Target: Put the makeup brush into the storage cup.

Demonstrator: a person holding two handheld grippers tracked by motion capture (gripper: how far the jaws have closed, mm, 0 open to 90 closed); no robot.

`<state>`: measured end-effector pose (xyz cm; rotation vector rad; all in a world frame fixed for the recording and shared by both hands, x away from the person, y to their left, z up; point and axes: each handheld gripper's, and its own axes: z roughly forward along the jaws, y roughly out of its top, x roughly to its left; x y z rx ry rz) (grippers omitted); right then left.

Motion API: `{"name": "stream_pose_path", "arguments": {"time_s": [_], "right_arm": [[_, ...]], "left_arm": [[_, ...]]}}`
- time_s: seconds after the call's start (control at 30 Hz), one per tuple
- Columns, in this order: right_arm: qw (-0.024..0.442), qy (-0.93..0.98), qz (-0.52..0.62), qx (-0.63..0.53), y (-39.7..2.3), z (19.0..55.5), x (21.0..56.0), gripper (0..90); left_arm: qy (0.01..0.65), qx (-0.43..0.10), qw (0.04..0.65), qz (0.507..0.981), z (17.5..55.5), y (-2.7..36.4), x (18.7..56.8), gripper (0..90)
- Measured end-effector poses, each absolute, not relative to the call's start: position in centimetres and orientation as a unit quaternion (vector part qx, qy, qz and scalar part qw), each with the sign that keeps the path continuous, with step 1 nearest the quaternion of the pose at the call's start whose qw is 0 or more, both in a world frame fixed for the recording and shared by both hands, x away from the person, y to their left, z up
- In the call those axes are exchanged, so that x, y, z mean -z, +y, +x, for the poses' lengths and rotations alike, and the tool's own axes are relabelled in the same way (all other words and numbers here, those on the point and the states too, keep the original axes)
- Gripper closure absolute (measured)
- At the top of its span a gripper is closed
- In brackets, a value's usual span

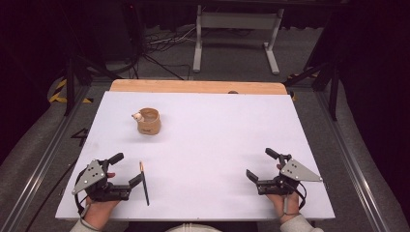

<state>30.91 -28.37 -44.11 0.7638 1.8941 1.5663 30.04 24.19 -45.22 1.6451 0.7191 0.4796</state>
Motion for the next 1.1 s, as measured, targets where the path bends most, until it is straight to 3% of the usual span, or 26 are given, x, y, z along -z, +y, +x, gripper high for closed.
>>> {"name": "stream_pose_path", "arguments": {"time_s": [0.63, 1.1], "right_arm": [[0.28, 0.71, 0.275, -0.586, -28.0, 30.9, 44.0, 0.0], [0.278, 0.719, 0.273, -0.574, -27.8, 30.6, 43.7, 0.0]], "left_arm": [[0.319, -0.195, 0.58, 0.724, 30.5, 23.6, 44.3, 0.0], [0.376, -0.168, 0.509, 0.756, 31.3, 23.0, 41.5, 0.4]]}}
